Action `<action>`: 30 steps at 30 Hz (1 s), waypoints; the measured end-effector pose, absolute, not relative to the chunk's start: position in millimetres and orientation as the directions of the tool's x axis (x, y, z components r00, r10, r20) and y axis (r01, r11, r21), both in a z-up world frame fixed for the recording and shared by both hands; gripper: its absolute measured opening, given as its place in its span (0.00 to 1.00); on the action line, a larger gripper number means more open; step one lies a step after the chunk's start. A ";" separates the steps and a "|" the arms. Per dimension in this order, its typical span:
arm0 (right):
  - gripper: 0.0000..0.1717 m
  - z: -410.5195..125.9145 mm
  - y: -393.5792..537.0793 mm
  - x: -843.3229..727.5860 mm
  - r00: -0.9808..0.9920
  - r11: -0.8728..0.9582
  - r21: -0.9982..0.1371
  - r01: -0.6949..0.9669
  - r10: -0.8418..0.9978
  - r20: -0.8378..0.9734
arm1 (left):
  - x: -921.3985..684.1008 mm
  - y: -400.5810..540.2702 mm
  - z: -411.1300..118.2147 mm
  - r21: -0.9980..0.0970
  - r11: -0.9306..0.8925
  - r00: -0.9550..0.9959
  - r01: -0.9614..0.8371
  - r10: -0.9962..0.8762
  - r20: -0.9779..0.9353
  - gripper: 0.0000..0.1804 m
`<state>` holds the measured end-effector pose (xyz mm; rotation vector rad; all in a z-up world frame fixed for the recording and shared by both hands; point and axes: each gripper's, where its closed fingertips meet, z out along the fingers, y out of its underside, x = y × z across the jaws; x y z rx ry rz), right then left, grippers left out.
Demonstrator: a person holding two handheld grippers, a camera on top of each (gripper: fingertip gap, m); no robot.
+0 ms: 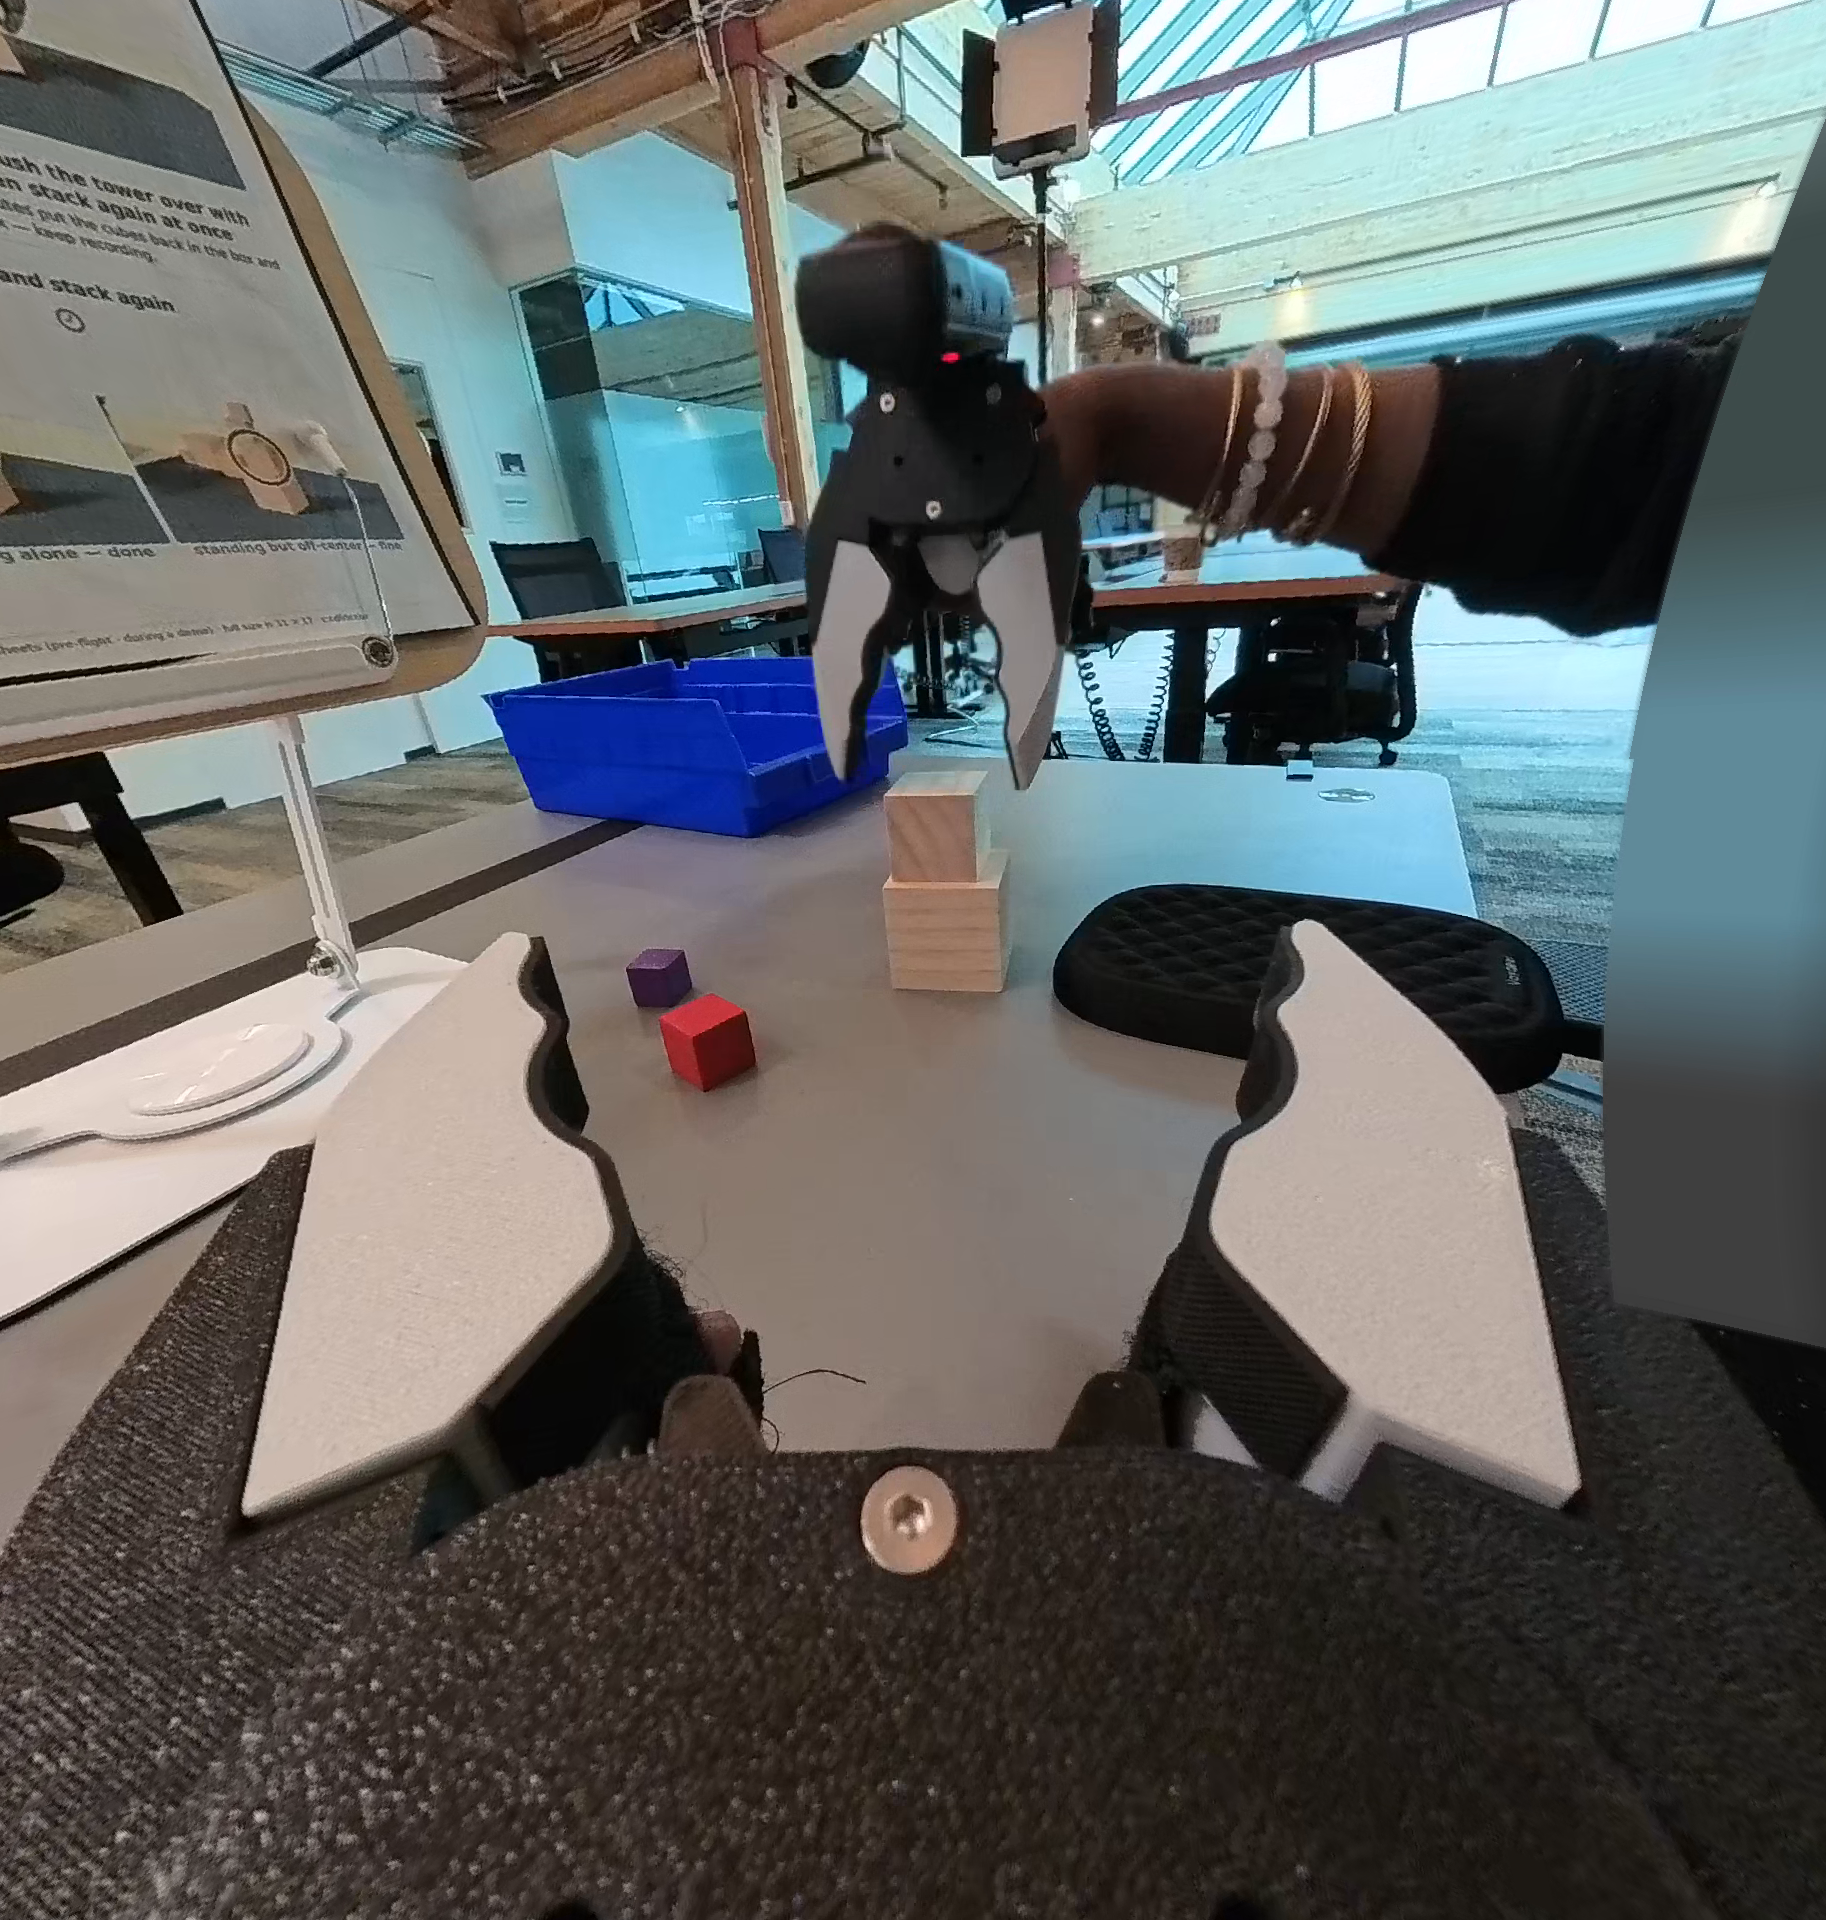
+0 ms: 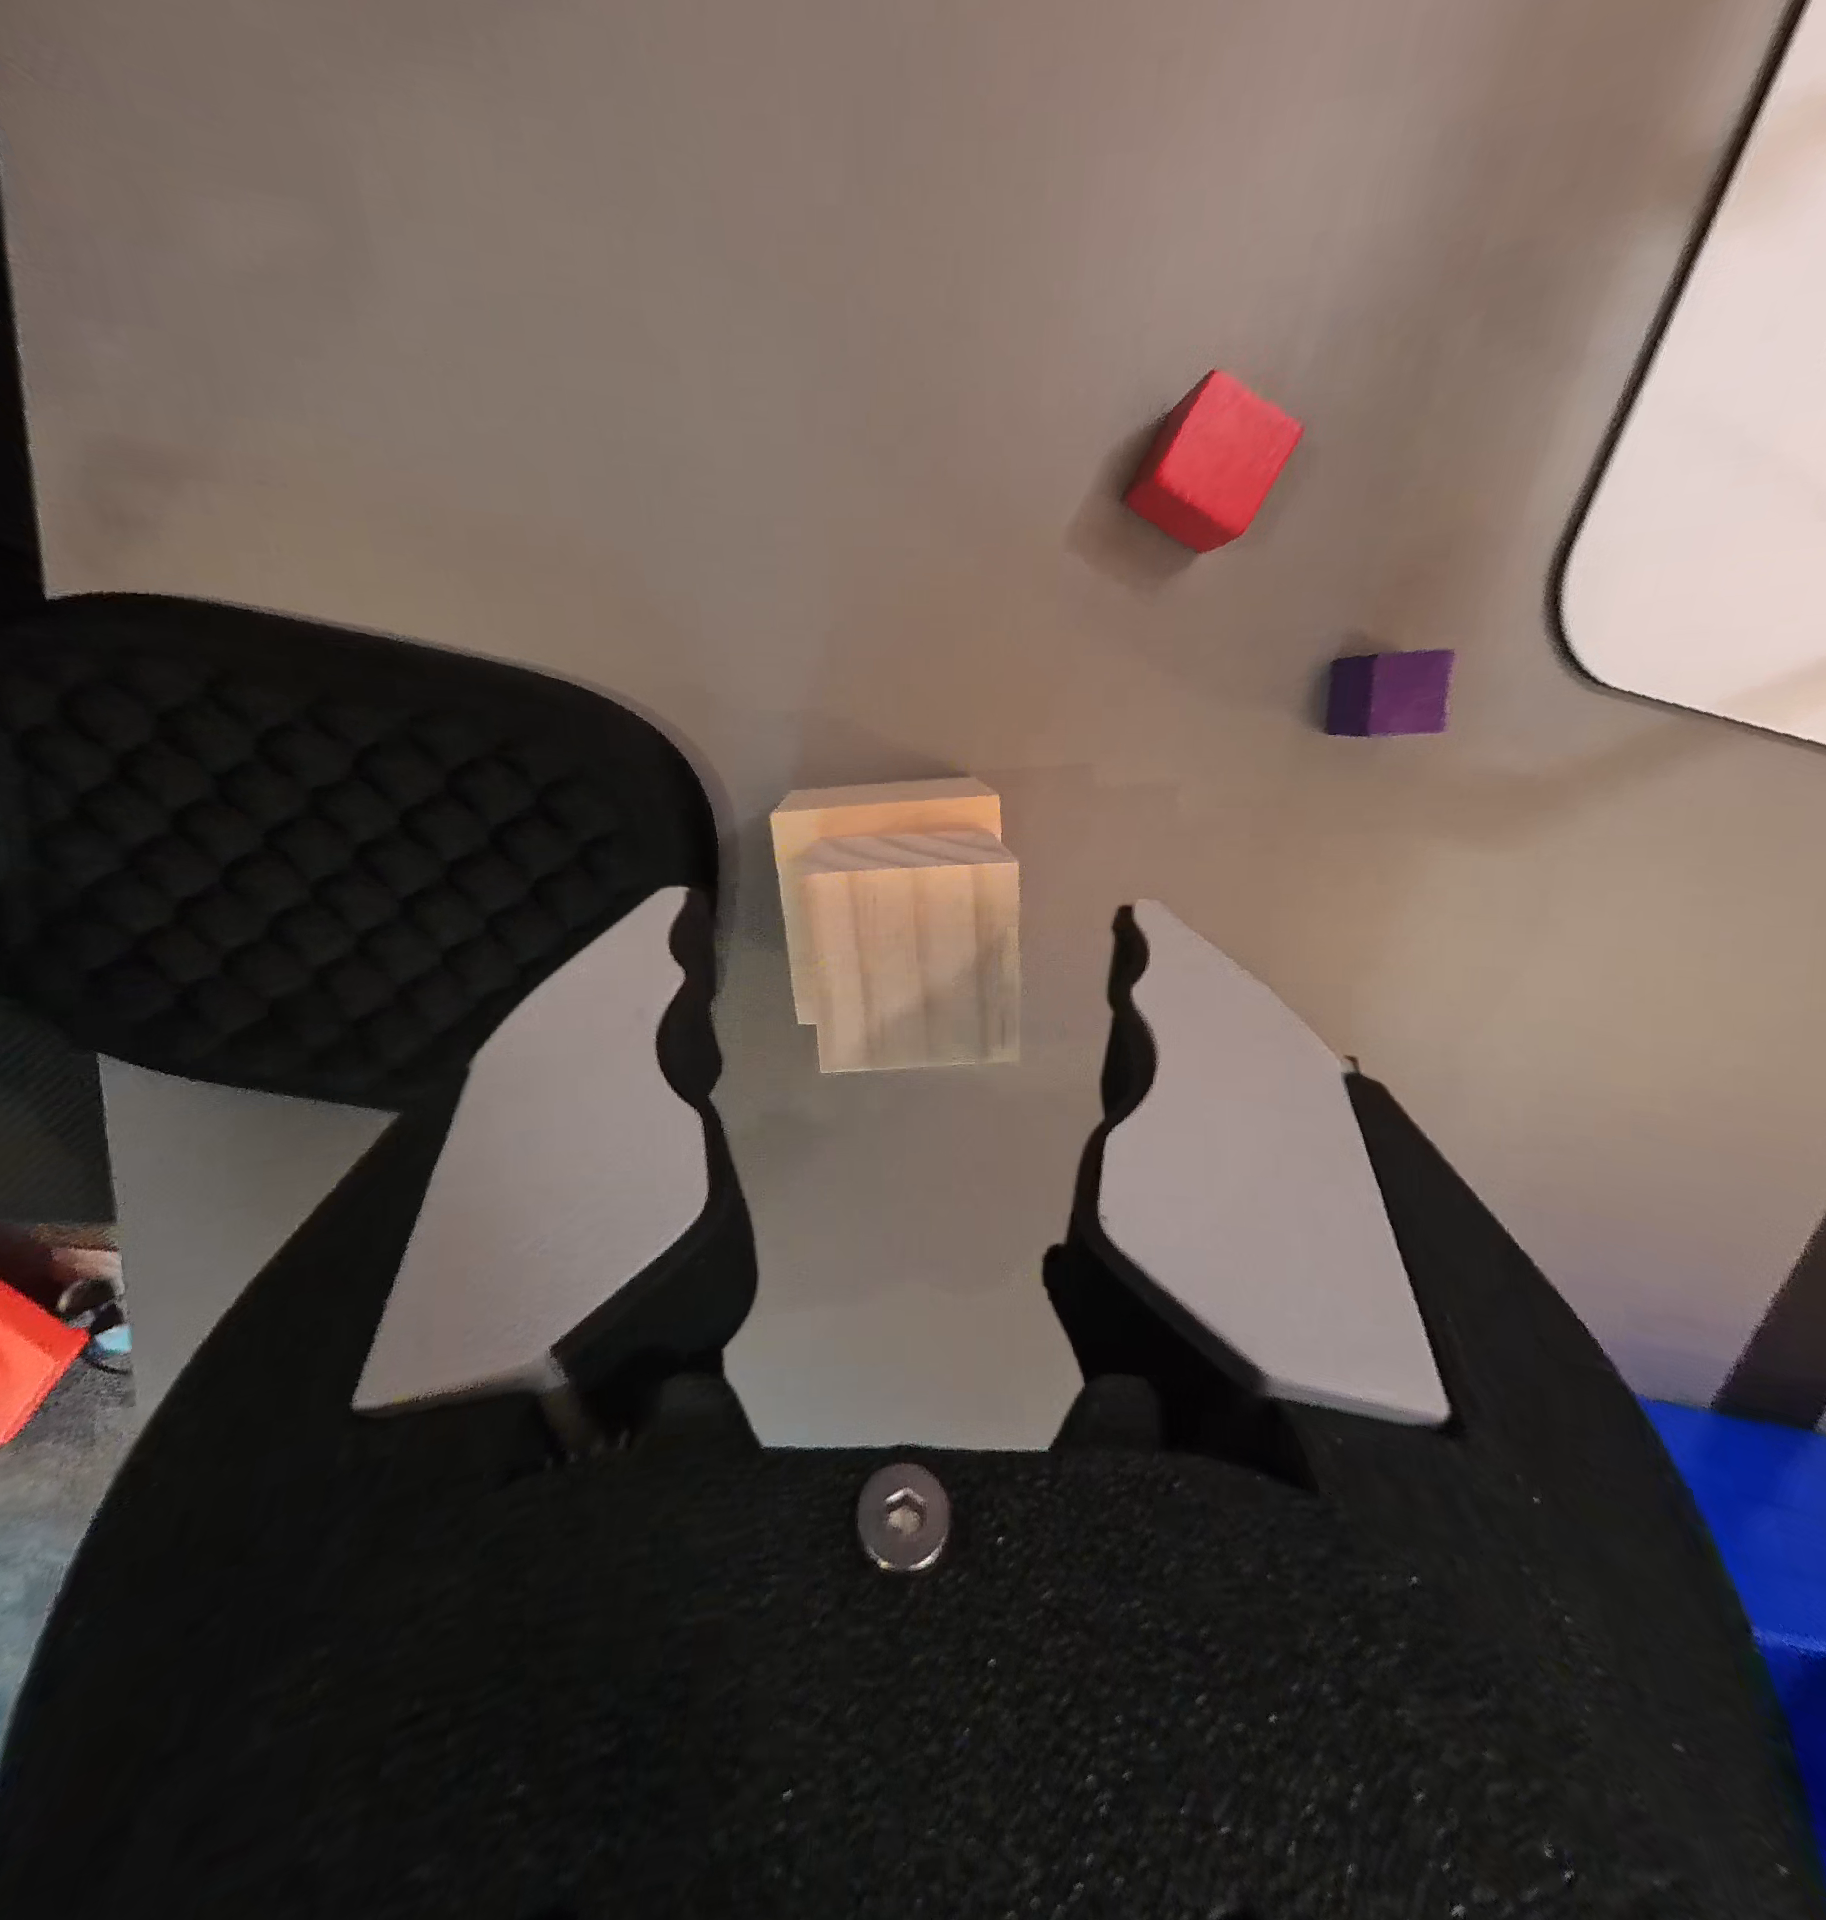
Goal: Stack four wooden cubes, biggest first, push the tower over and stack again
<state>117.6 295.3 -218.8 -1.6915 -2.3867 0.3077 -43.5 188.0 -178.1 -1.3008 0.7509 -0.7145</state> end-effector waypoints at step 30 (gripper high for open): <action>0.28 -285.7 344.9 14.0 0.092 -0.092 -0.002 0.996 0.995 0.036 | -42.8 185.2 -176.7 -0.989 0.140 0.565 0.043 -0.820 -0.091 0.69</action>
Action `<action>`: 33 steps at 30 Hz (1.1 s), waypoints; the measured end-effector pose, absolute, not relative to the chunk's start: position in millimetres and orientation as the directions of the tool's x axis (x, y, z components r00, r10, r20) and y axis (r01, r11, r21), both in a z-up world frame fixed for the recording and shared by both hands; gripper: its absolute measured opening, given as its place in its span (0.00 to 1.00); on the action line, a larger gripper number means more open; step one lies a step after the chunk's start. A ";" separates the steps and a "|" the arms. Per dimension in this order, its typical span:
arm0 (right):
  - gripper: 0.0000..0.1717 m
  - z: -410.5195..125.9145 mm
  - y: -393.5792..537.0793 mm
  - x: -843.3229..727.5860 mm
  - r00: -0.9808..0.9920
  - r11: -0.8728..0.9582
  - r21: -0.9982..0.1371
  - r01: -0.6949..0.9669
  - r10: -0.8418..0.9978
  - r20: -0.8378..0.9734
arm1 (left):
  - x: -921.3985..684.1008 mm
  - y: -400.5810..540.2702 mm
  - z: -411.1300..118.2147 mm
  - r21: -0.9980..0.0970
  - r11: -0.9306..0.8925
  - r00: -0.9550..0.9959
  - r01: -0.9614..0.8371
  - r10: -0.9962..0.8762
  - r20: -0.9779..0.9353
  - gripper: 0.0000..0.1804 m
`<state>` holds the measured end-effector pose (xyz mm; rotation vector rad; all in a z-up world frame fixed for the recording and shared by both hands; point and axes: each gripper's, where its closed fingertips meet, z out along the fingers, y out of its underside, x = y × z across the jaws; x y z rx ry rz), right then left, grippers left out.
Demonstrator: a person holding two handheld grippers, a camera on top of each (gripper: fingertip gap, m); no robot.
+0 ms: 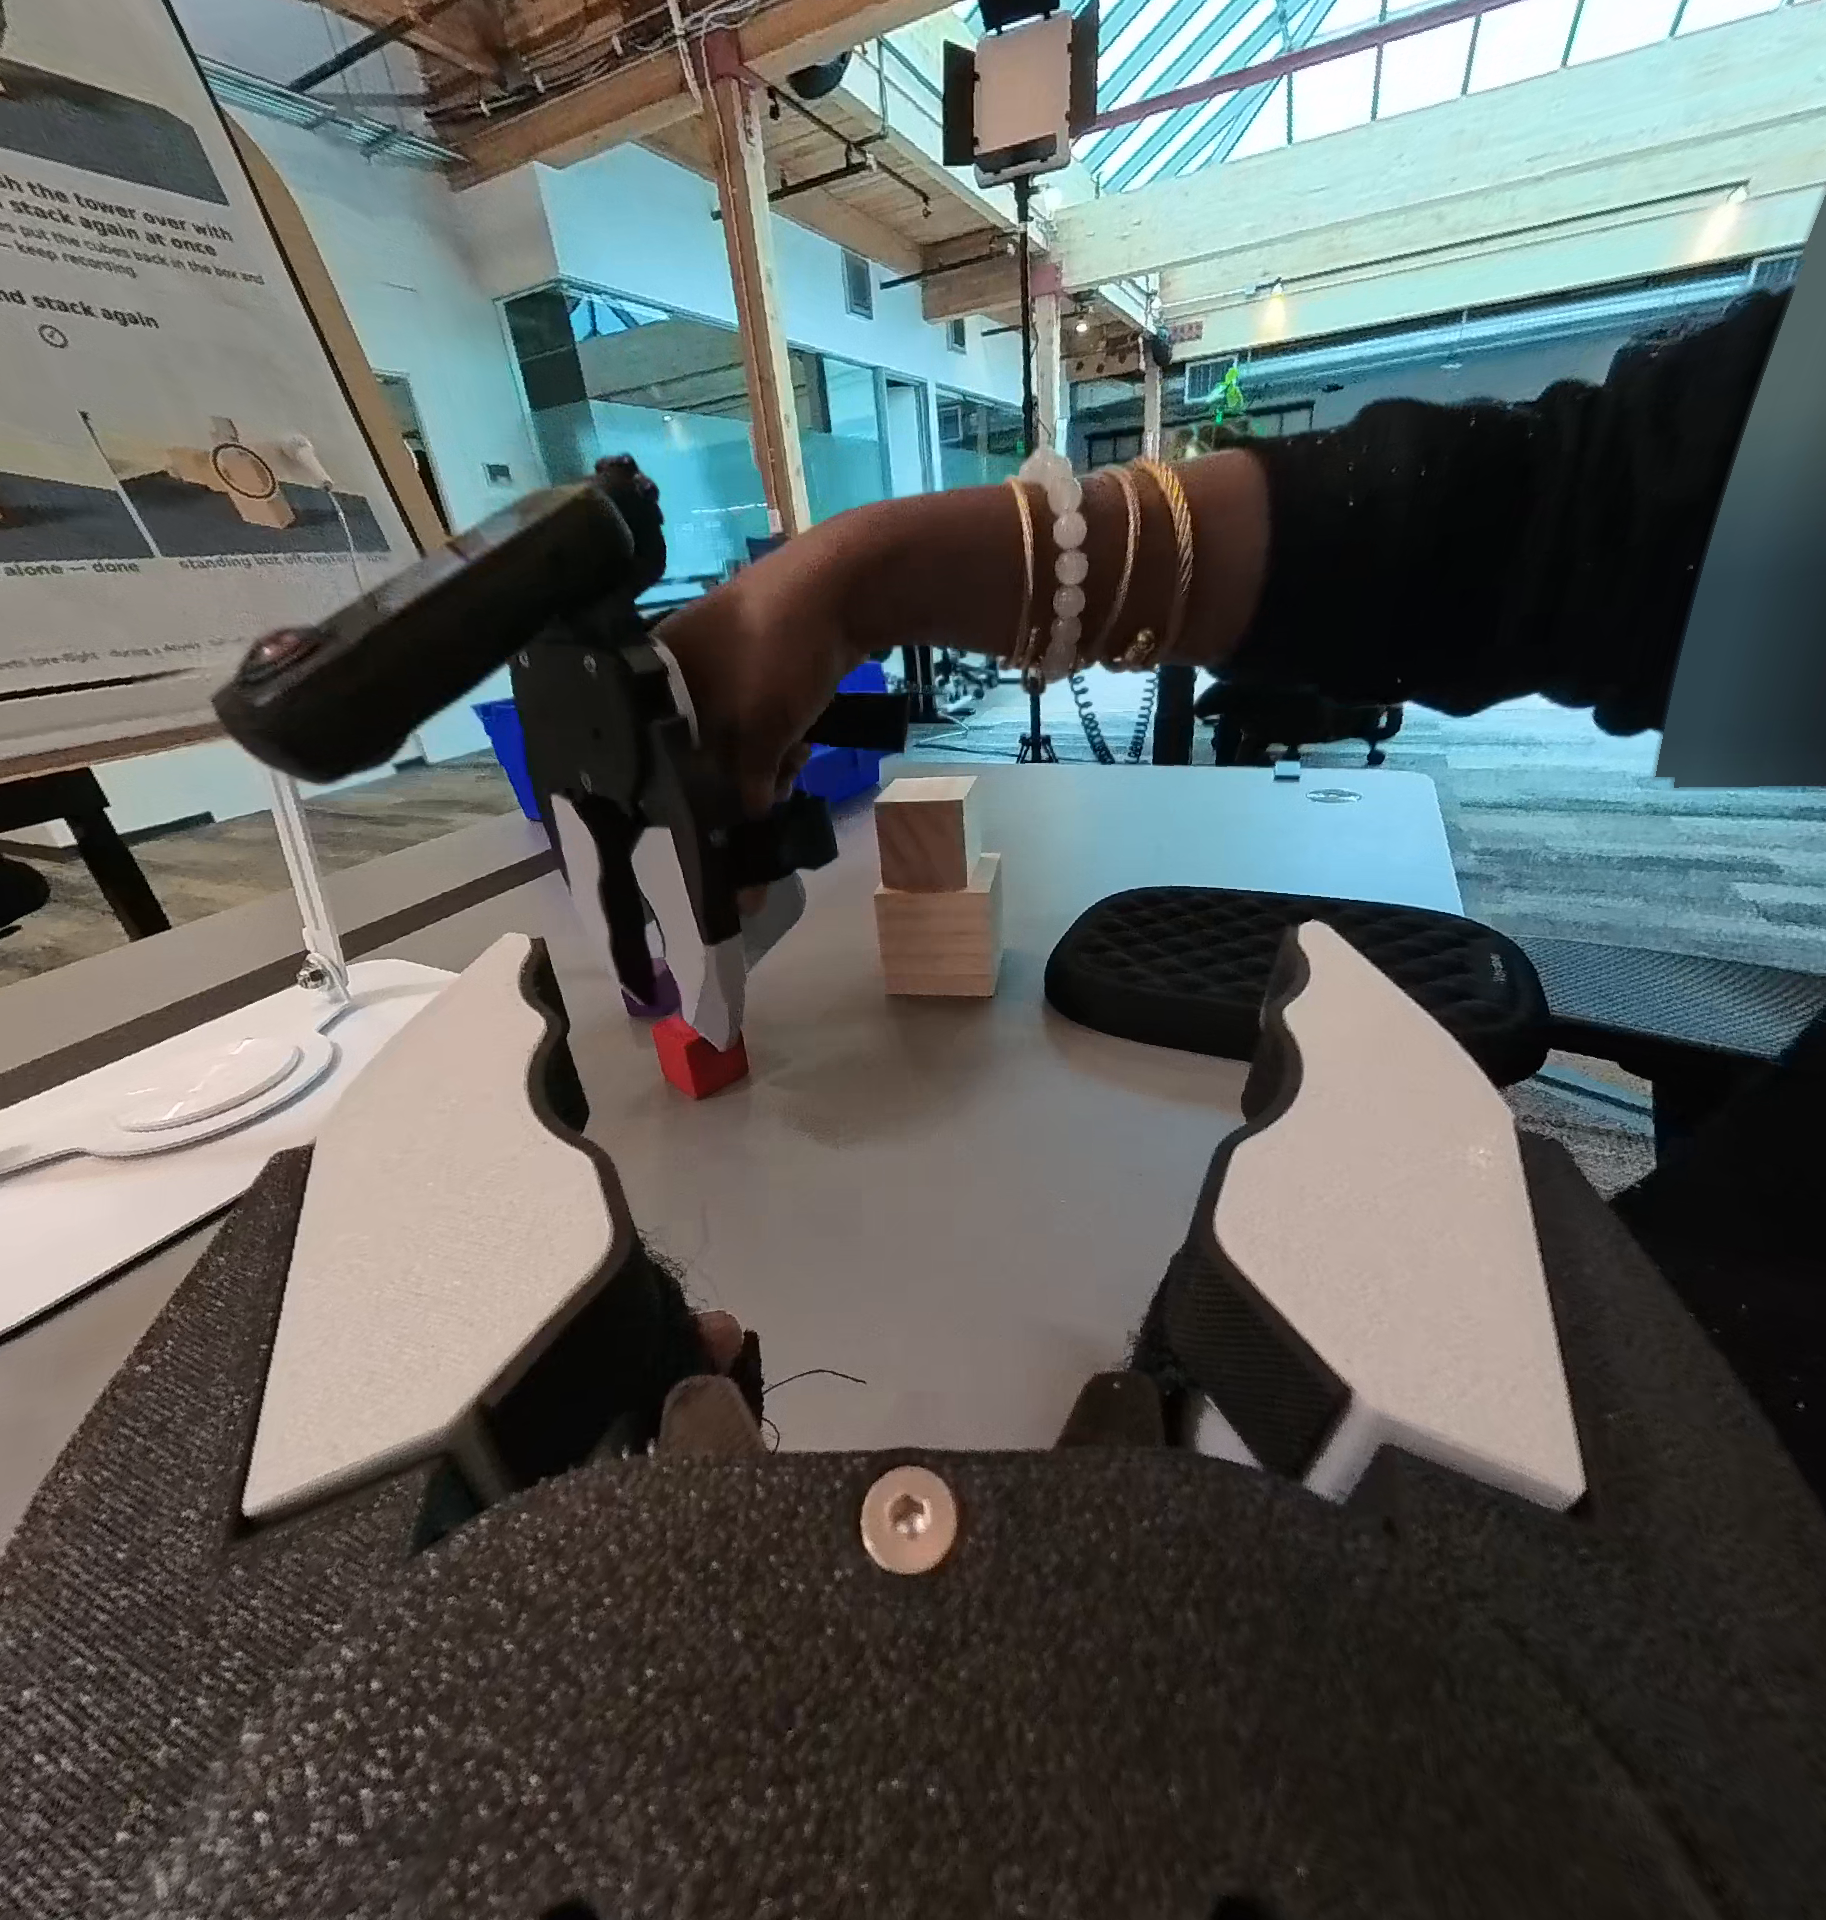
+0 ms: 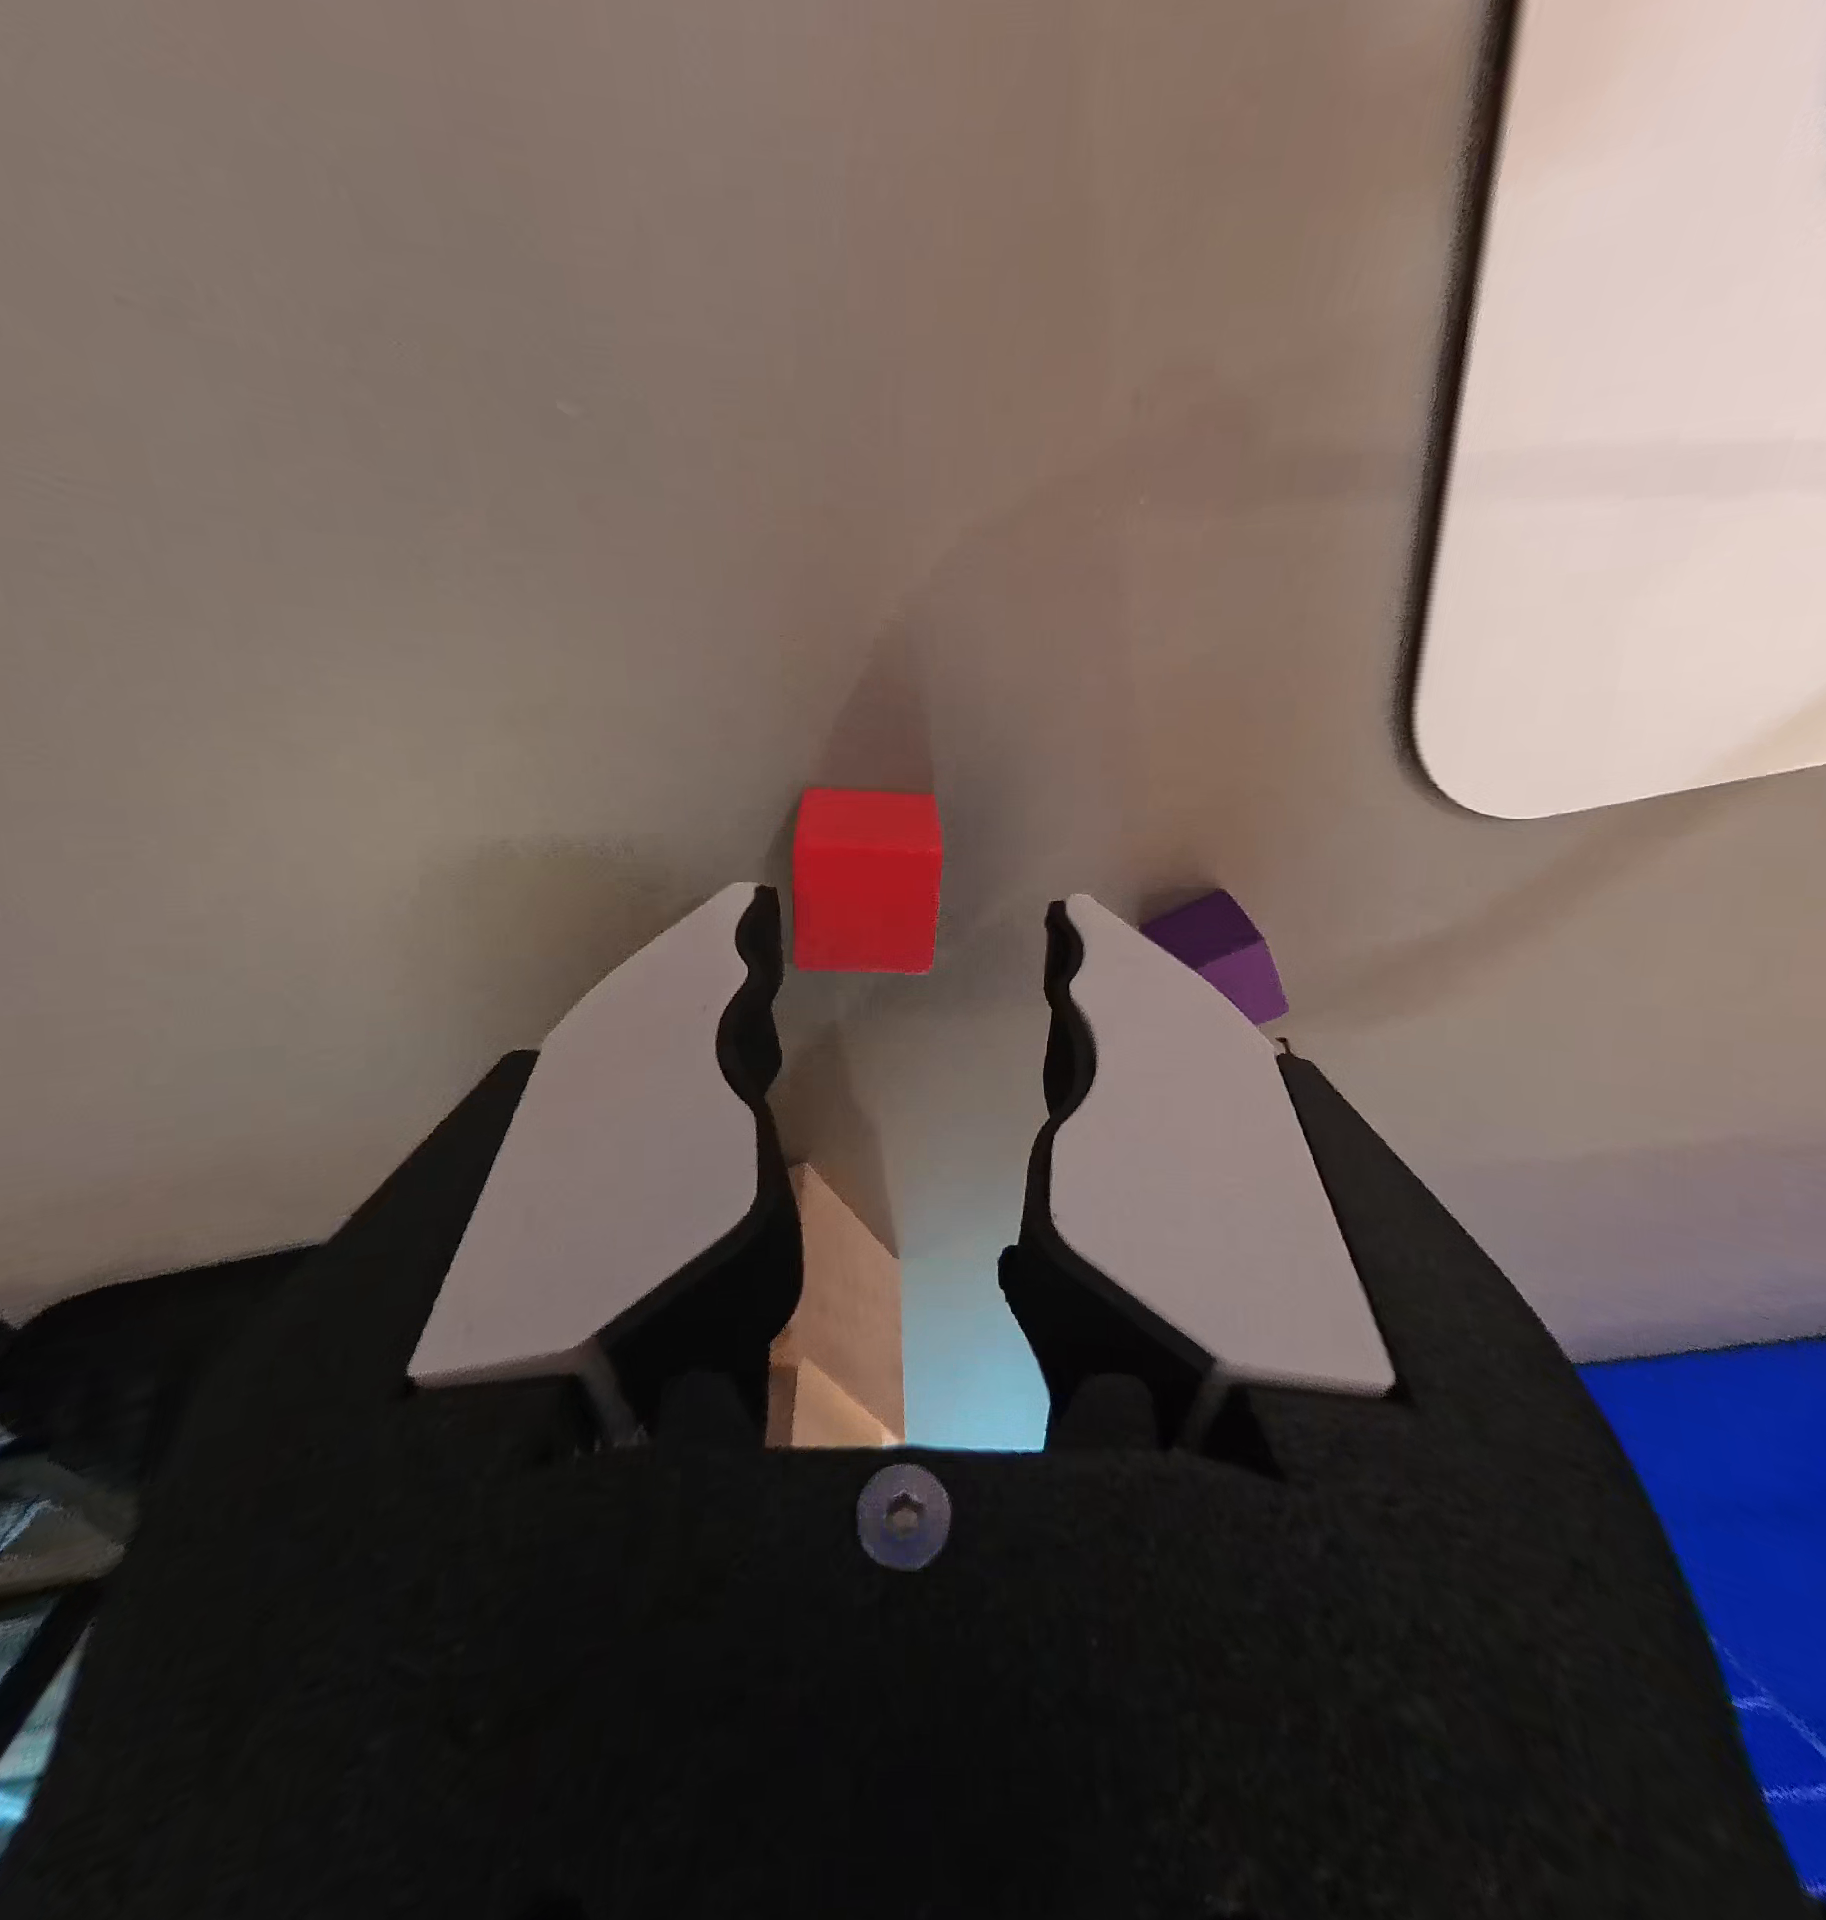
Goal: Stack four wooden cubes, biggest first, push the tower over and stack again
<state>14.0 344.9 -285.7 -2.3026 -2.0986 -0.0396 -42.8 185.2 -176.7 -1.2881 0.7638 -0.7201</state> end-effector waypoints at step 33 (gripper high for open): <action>0.16 -195.6 299.6 132.5 -0.371 0.373 -0.068 0.925 0.928 0.030 | -42.8 186.5 -176.9 -0.990 0.130 0.561 0.052 -0.824 -0.079 0.69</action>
